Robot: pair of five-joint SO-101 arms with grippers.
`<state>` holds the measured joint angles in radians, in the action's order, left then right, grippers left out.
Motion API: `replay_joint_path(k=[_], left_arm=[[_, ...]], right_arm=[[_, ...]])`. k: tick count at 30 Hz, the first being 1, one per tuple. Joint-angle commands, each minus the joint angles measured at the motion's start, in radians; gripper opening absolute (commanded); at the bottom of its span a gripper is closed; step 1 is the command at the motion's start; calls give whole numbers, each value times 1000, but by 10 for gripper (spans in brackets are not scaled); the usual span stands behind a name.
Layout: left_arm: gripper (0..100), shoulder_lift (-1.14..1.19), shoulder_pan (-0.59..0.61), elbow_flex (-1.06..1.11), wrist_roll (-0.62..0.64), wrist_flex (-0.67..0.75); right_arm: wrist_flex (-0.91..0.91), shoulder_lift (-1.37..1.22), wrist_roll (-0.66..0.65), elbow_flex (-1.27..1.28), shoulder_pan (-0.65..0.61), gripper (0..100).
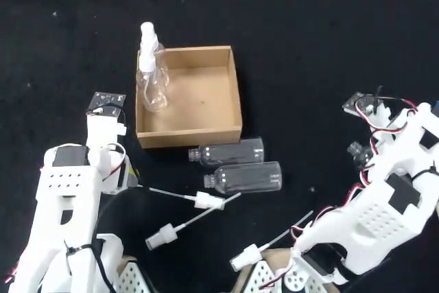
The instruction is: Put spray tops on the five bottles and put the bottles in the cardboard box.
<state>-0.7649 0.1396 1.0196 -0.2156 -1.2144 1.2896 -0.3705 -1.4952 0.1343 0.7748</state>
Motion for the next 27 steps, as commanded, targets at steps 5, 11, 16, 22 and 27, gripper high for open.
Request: replay_joint_path(k=[5,11,16,22,27], left_arm=[[209,-11,-7,-8,5,14],[209,-11,-7,-8,5,12],[209,-11,-5,-8,5,11],[209,-11,-5,-8,5,11],[209,-11,-5,-8,5,11]], right_arm=[[9,82,192,4,-64,276],[2,82,227,4,-86,276],[2,81,172,5,-55,276],[-14,70,175,21,-21,276],[-112,30,192,68,-17,272]])
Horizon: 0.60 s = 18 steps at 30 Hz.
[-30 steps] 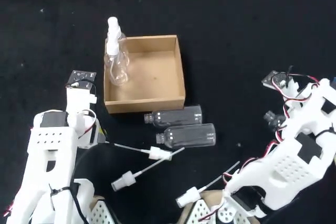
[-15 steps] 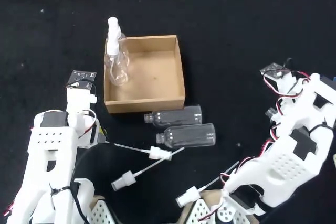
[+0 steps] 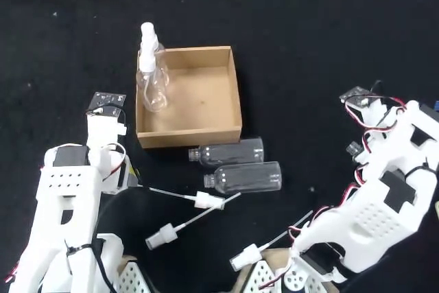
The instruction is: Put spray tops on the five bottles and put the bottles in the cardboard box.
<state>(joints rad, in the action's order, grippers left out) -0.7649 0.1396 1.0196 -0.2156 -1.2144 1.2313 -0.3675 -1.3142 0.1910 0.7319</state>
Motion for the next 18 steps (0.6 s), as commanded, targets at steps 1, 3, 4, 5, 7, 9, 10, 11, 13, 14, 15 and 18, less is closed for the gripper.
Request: replay_joint_path(k=[1,3,4,5,7,9,10,11,13,14,15,18], left_arm=[[209,-11,-5,-7,5,11],[209,-11,-5,-7,5,11],[209,-11,-5,-7,5,11],[209,-11,-5,-7,5,11],[209,-11,-5,-7,5,11],[209,-11,-5,-7,5,11],[209,-11,-5,-7,5,11],[209,-11,-5,-7,5,11],[209,-11,-5,-7,5,11],[209,-11,-5,-7,3,11],[209,-11,-5,-7,-2,11],[209,-11,-13,-19,-14,5]], right_arm=[[-58,27,20,10,26,256],[-60,39,20,10,18,185],[-58,50,20,10,15,133],[-54,62,25,10,11,74],[-54,91,41,13,-3,9],[-51,130,71,12,-6,24],[-44,156,81,8,-8,8],[-32,188,89,8,-11,10],[18,272,112,10,-23,10],[54,320,130,10,-31,10],[94,367,157,10,-38,10],[169,518,253,13,-61,10]])
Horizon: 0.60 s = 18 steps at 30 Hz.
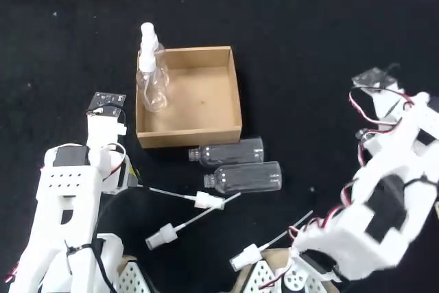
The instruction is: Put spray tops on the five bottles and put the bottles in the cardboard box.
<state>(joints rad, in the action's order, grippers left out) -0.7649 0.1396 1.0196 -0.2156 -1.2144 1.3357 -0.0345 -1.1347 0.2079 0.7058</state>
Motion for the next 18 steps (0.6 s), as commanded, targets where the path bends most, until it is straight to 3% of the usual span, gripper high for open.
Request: replay_joint_path(k=[1,6,10,13,18], left_arm=[[209,-11,-16,-33,-40,-15],[209,-11,-22,-202,-278,-255],[209,-11,-145,-248,-446,-399],[209,-11,-289,-208,-454,-402],[211,-11,-478,-61,-411,-258]], right_arm=[[75,228,95,-1,-40,10],[84,363,120,-1,-40,11],[84,367,121,1,-40,11],[84,367,121,1,-40,11],[78,367,120,-2,-21,11]])
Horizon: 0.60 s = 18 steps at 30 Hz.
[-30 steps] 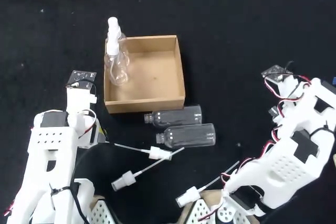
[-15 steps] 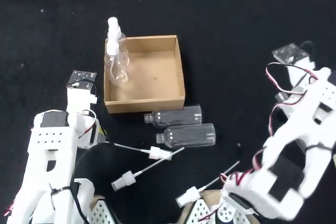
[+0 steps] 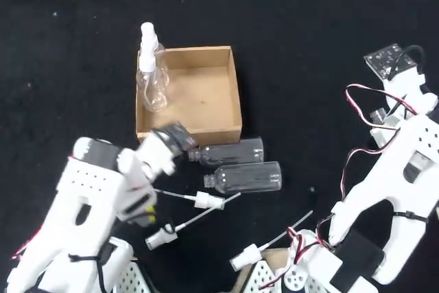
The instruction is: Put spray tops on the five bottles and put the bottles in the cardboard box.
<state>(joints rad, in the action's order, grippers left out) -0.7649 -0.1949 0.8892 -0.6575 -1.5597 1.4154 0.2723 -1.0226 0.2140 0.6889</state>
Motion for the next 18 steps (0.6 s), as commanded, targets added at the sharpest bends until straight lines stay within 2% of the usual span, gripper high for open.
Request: replay_joint_path(k=[1,5,11,18], left_arm=[[212,-11,-176,94,49,110],[214,-11,-298,170,103,181],[215,-11,-427,174,137,193],[215,0,-447,228,135,278]], right_arm=[[-2,61,8,-8,6,11],[-2,61,6,-12,35,11],[-3,61,6,-12,40,11],[-3,61,-23,-13,43,11]])
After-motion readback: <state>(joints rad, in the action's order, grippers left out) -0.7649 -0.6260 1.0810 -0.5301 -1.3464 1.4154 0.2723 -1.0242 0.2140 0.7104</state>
